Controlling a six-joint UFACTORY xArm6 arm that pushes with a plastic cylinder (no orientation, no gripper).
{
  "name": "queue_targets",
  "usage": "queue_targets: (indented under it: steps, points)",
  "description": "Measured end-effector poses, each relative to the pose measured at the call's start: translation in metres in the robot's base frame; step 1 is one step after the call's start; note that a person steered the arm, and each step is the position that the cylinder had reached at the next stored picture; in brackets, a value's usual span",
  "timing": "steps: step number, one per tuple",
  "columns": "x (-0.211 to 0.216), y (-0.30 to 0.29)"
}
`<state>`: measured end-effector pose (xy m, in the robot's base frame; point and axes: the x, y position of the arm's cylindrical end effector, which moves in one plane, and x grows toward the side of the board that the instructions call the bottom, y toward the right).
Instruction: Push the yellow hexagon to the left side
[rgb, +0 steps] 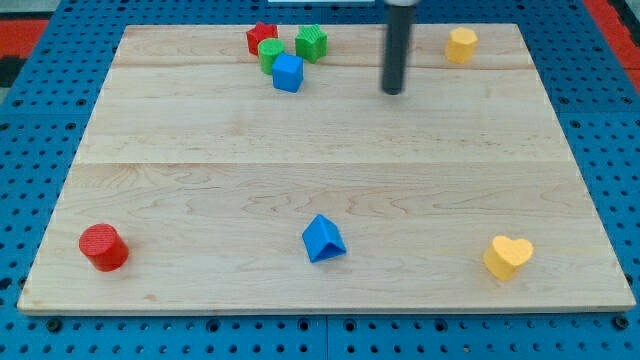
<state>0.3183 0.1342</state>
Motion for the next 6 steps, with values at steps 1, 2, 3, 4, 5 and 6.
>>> queue_targets:
  steps: [1, 2, 3, 4, 5, 6]
  points:
    - [-0.018, 0.116]
    - [-0.066, 0.150]
    - [-0.088, 0.095]
    - [-0.110, 0.034]
    - [-0.091, -0.027]
    - [-0.062, -0.037]
